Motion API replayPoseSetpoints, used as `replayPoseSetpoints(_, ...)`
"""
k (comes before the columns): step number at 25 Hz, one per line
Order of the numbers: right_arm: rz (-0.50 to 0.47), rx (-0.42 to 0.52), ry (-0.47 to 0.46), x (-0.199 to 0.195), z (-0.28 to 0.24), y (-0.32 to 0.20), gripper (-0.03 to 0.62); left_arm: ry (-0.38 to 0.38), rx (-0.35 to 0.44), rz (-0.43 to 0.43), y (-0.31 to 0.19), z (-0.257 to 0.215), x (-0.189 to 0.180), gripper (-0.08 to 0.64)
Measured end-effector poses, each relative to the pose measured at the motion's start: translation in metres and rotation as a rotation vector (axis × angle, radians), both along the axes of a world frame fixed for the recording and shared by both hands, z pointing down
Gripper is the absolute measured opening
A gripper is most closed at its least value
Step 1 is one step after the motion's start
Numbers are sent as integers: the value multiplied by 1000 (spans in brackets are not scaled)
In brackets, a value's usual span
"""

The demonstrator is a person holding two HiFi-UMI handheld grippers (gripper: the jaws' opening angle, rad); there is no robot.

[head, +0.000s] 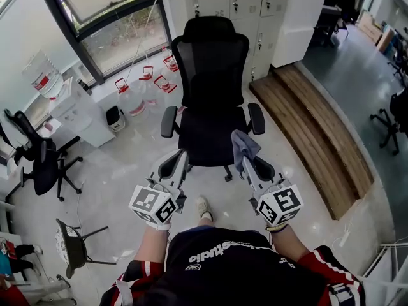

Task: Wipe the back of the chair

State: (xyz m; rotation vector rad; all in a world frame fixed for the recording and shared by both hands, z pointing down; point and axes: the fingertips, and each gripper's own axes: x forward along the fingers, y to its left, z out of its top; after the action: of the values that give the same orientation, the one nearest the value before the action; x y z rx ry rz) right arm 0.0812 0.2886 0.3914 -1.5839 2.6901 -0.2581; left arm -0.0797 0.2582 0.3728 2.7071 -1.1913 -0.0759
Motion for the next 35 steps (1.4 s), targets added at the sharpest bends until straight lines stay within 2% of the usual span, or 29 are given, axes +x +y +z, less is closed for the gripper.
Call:
replayPoseSetpoints(9, 44, 16, -17, -40, -19, -124, 60, 18, 12, -59, -126, -14, -55, 25)
replayPoseSetpoints(16, 121, 6, 0, -74, -20, -192, 60, 34, 15, -89, -195, -17, -104, 25)
replayPoseSetpoints(20, 165, -4, 21, -87, -15, -218, 60, 35, 8, -104, -222, -9, -122, 25)
replayPoseSetpoints(27, 181, -23, 69, -96, -10, -245, 60, 60, -1, -116, -247, -3, -128, 25)
replayPoseSetpoints(35, 133, -38, 62, -113, -1, -294, 60, 50, -11, -146, -283, 4, -137, 25)
